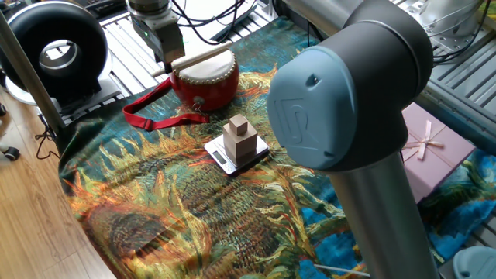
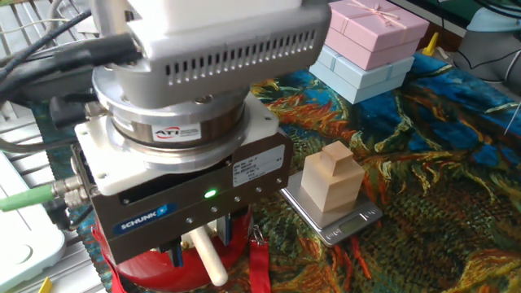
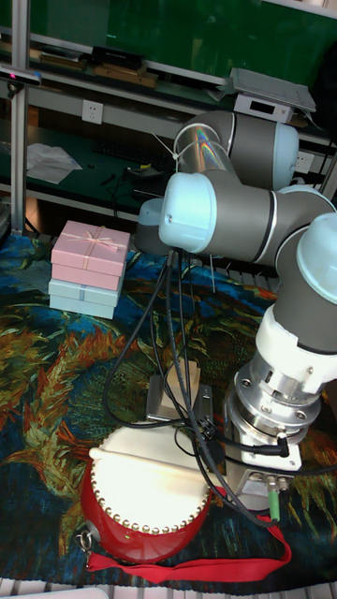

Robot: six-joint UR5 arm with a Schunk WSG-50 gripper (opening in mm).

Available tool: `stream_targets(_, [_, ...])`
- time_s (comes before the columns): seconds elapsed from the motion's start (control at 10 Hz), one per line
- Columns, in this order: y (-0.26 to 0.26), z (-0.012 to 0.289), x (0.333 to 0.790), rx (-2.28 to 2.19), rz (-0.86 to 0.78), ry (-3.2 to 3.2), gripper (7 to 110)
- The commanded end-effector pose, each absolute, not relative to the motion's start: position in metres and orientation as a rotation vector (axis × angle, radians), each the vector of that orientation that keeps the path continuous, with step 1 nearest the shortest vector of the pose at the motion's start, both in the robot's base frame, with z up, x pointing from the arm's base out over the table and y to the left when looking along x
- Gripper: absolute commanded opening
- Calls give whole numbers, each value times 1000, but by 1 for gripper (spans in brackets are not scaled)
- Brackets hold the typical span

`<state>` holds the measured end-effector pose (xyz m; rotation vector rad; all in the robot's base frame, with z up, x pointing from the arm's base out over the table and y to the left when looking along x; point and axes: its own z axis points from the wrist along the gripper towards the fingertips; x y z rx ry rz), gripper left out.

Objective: Play the drum

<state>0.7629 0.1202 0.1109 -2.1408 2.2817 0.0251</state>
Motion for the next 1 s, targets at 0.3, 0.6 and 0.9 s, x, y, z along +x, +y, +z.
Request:
stream_targets(0.3, [125, 100, 764, -2086, 33, 2300, 66])
stream_targets(0.6, [128, 95, 763, -2069, 37, 2310, 66])
stream_targets(0.9, [130, 91, 766, -2028, 18, 2329, 44])
